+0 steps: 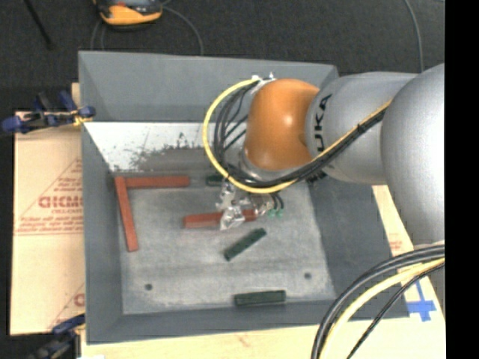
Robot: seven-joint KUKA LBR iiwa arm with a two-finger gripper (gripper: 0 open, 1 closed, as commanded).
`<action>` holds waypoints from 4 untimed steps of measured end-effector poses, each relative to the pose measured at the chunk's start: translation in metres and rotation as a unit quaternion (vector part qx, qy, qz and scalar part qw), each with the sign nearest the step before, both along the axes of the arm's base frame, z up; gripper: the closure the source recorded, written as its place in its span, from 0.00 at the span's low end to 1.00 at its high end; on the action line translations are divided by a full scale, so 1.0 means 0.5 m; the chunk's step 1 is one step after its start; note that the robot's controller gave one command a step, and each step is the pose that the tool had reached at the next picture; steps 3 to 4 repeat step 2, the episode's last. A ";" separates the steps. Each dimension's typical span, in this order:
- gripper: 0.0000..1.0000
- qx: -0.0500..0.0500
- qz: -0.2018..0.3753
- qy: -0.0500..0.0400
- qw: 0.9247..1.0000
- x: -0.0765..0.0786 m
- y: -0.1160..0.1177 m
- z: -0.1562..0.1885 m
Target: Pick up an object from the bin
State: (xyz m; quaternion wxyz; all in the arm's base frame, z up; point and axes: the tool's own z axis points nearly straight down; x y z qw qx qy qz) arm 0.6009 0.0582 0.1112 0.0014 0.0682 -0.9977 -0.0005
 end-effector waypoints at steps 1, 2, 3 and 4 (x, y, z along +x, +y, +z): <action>1.00 0.000 -0.001 -0.002 1.000 0.025 0.020 0.124; 1.00 0.000 0.000 -0.003 1.000 0.032 0.010 0.227; 1.00 0.000 0.000 -0.003 1.000 0.032 0.010 0.227; 1.00 0.000 0.000 -0.003 1.000 0.032 0.010 0.227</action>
Offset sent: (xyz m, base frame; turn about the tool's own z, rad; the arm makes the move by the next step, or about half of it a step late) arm 0.0160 0.0021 0.1249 -0.0004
